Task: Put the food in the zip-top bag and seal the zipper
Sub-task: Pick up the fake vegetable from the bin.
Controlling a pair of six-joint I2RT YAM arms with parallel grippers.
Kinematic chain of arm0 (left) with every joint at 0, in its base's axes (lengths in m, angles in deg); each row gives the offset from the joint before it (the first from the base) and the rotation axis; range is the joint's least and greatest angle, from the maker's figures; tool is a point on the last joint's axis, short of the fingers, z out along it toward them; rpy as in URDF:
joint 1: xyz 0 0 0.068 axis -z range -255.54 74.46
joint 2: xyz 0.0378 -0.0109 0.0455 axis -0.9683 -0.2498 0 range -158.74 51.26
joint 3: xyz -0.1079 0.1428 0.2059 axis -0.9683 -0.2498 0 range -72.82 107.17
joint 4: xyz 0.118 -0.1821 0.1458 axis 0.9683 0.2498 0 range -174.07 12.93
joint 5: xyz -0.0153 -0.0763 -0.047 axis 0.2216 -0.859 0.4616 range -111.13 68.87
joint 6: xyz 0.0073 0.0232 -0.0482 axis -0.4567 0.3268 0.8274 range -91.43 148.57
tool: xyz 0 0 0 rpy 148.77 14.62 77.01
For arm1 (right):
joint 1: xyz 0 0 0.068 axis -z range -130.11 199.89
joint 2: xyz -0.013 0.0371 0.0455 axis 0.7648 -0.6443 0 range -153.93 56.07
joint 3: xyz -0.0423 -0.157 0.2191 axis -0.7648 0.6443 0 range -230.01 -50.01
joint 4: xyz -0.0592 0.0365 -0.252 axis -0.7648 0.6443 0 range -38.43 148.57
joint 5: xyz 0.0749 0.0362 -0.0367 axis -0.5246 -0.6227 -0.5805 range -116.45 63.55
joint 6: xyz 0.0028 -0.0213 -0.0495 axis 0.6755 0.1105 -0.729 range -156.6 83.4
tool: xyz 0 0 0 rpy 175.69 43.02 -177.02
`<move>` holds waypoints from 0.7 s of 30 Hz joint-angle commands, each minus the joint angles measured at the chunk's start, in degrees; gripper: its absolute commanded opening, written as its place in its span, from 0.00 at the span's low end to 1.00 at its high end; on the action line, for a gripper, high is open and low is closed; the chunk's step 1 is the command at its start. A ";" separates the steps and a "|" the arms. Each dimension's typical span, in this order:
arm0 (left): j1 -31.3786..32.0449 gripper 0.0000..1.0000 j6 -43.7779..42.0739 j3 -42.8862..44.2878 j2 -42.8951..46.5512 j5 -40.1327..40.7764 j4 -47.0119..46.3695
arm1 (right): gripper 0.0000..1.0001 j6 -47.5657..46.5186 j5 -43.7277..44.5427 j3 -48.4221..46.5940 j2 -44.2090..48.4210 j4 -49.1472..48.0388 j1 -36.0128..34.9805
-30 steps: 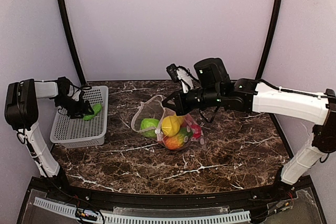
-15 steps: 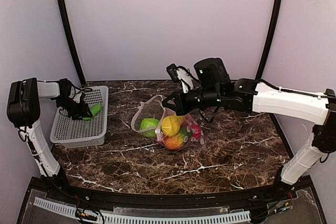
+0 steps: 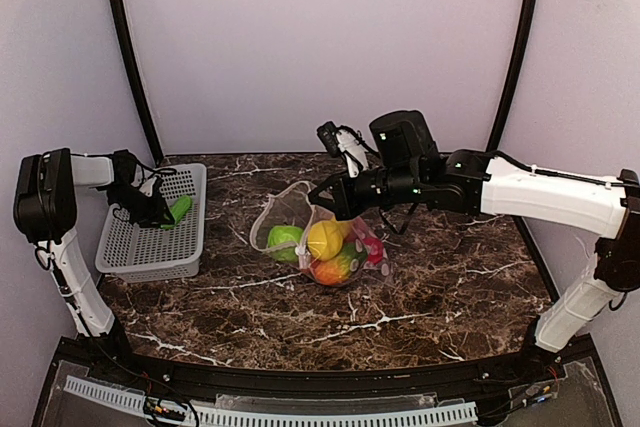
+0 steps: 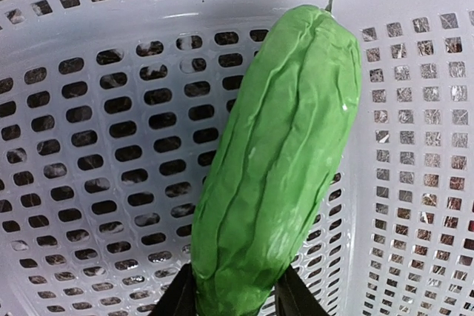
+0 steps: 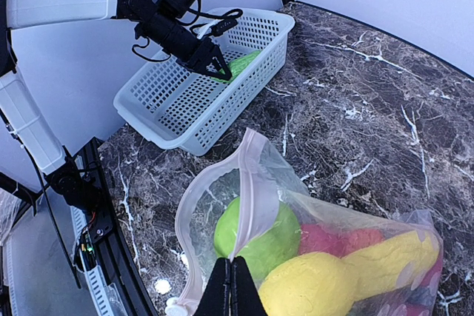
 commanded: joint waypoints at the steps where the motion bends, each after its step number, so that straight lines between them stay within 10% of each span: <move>1: -0.27 0.32 -0.95 1.11 -0.29 -0.24 1.54 | 0.00 0.62 0.56 -0.13 0.27 -2.55 0.02; 21: -0.27 0.15 -1.53 0.22 1.95 -0.03 0.50 | 0.00 0.85 1.45 0.89 1.41 -2.86 0.01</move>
